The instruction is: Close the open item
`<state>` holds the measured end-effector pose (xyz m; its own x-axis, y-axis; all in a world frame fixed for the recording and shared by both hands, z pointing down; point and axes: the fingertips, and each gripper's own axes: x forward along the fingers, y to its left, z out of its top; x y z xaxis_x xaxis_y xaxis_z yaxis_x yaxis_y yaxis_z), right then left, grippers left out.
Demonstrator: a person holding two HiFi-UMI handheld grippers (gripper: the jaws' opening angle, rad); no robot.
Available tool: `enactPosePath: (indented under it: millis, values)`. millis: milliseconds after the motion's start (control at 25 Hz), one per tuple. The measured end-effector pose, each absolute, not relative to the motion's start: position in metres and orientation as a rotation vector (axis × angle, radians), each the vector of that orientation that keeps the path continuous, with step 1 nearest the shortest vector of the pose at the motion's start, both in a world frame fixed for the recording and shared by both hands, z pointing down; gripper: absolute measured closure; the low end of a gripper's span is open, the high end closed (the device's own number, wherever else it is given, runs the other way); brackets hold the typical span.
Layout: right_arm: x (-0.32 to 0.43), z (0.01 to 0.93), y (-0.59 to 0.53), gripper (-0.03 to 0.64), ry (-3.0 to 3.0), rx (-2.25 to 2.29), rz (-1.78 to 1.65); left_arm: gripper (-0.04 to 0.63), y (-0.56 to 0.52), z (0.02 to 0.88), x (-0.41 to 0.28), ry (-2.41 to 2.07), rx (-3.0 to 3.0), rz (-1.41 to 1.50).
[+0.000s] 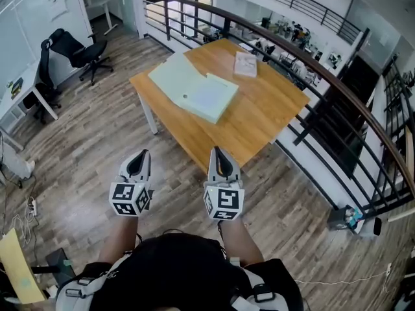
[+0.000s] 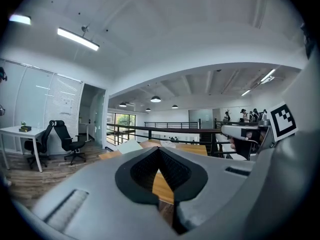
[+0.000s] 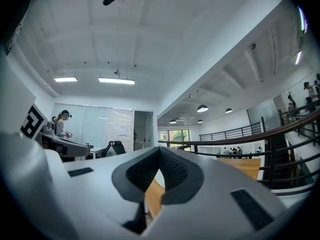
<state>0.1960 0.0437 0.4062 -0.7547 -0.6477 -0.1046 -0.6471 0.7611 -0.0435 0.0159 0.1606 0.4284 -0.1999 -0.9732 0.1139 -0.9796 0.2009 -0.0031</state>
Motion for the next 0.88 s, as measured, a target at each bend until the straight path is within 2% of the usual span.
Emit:
enactPosePath:
  millis: [440, 880]
  values:
    - [0.228, 0.418, 0.021, 0.612, 2.859, -1.009, -0.037, 0.594, 0.138, 0.438, 0.053, -2.357, 1.918, 0.125]
    - [0.215, 0.420, -0.016, 0.612, 2.851, -1.040, -0.026, 0.594, 0.091, 0.434, 0.031, -2.363, 1.967, 0.127]
